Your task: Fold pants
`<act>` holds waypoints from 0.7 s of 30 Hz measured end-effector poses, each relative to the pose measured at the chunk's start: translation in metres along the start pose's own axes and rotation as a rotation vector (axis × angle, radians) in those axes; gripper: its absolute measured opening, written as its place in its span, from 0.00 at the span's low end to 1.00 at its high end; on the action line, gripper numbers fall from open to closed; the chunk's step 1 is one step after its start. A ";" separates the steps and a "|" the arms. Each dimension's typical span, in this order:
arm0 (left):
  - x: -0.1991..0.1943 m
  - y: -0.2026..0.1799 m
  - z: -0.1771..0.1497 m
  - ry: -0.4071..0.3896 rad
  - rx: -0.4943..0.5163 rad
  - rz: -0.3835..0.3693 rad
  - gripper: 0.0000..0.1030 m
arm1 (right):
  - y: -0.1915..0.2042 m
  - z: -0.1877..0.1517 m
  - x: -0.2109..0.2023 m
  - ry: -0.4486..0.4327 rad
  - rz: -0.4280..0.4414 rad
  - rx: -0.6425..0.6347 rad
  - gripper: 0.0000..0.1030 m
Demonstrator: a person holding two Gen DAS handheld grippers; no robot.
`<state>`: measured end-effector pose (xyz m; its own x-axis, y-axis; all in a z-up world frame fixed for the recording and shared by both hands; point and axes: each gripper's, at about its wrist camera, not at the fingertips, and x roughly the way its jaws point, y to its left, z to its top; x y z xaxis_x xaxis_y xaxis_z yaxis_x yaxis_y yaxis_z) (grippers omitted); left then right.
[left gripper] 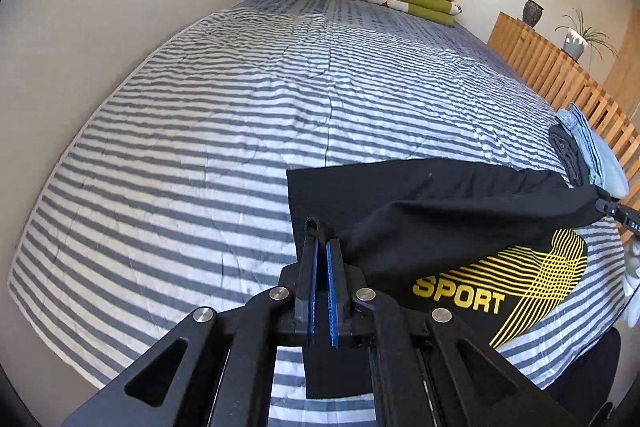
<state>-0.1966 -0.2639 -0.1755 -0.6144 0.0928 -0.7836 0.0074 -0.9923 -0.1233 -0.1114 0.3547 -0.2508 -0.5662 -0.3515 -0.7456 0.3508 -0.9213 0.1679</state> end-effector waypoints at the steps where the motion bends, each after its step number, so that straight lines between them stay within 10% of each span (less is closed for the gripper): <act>1: 0.002 0.000 -0.013 0.006 0.020 0.028 0.04 | 0.002 -0.010 0.000 0.003 -0.017 -0.016 0.07; 8: -0.007 0.004 -0.074 0.165 0.089 0.011 0.09 | -0.012 -0.072 0.000 0.181 -0.118 -0.054 0.28; 21: -0.043 -0.009 -0.054 0.081 0.101 -0.065 0.09 | 0.016 -0.050 -0.032 0.062 -0.058 -0.004 0.28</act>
<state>-0.1276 -0.2549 -0.1743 -0.5455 0.1595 -0.8228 -0.1125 -0.9868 -0.1167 -0.0505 0.3596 -0.2568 -0.5384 -0.2867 -0.7924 0.3220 -0.9390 0.1209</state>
